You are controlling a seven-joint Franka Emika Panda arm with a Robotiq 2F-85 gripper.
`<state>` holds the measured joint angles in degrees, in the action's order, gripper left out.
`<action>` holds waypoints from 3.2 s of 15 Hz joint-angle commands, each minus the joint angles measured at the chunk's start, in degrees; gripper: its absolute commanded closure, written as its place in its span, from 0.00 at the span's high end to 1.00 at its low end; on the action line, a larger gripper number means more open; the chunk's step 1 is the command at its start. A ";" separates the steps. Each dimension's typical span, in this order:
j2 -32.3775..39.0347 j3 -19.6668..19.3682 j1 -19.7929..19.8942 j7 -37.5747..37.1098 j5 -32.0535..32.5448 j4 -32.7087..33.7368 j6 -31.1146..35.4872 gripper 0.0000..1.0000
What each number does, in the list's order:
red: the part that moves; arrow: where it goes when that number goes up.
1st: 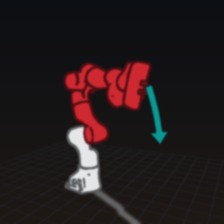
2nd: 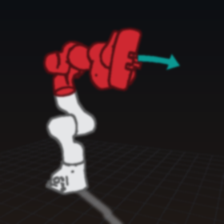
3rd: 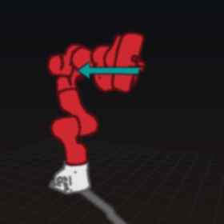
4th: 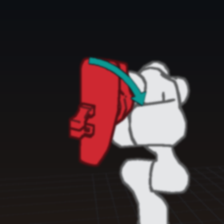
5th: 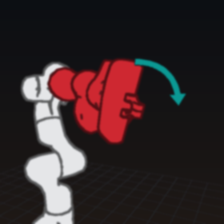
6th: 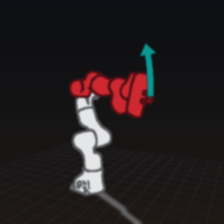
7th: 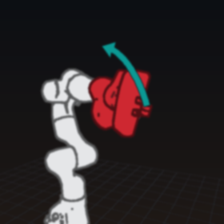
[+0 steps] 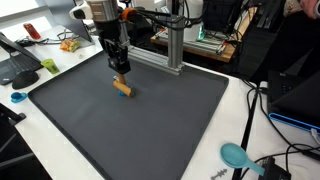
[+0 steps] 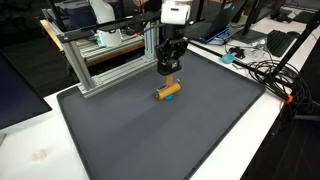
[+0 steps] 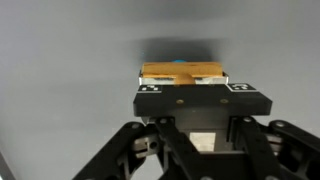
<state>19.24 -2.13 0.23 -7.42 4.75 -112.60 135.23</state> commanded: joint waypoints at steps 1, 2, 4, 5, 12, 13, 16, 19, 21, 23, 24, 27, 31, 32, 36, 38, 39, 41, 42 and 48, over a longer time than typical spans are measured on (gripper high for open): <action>4.17 0.05 0.00 0.54 -0.90 0.89 -1.71 0.22; 4.24 0.08 0.03 0.61 -0.98 1.03 -1.96 0.22; 4.33 0.13 0.06 0.68 -1.09 1.22 -2.33 0.22; 4.38 0.14 0.06 0.69 -1.11 1.30 -2.45 0.22; 4.52 0.26 -0.02 0.68 -1.08 1.79 -3.61 0.22; 4.52 0.23 -0.04 0.61 -0.98 1.75 -3.30 0.22; 4.27 0.15 -0.01 0.39 -0.86 1.18 -0.19 0.22; 3.91 -0.14 -0.20 0.02 0.03 0.22 5.03 0.22; 3.93 -0.19 -0.28 0.01 0.22 -0.05 5.46 0.22; 3.96 -0.22 -0.29 0.04 0.35 -0.31 6.18 0.22; 3.97 -0.39 -0.34 -0.34 0.63 -0.60 7.92 0.22; 3.59 -0.31 -0.27 0.10 0.56 -1.42 10.19 0.22; 3.41 -0.51 -0.43 -0.10 1.11 -2.27 11.83 0.22; 3.45 -0.44 -0.35 0.02 0.92 -2.31 11.98 0.22; 3.71 -0.53 -0.40 -0.02 0.90 -2.27 12.21 0.22; 3.91 -0.38 -0.30 0.33 0.50 -2.11 11.35 0.22; 3.99 -0.31 -0.25 0.46 0.29 -1.99 10.74 0.22; 4.17 -0.35 -0.21 0.48 0.29 -1.97 11.35 0.22; 4.17 -0.29 -0.13 0.51 0.05 -2.00 11.68 0.22; 4.39 0.07 0.15 1.24 -0.87 -1.63 10.58 0.22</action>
<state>19.69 -2.19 0.23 -7.22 5.04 -114.69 144.40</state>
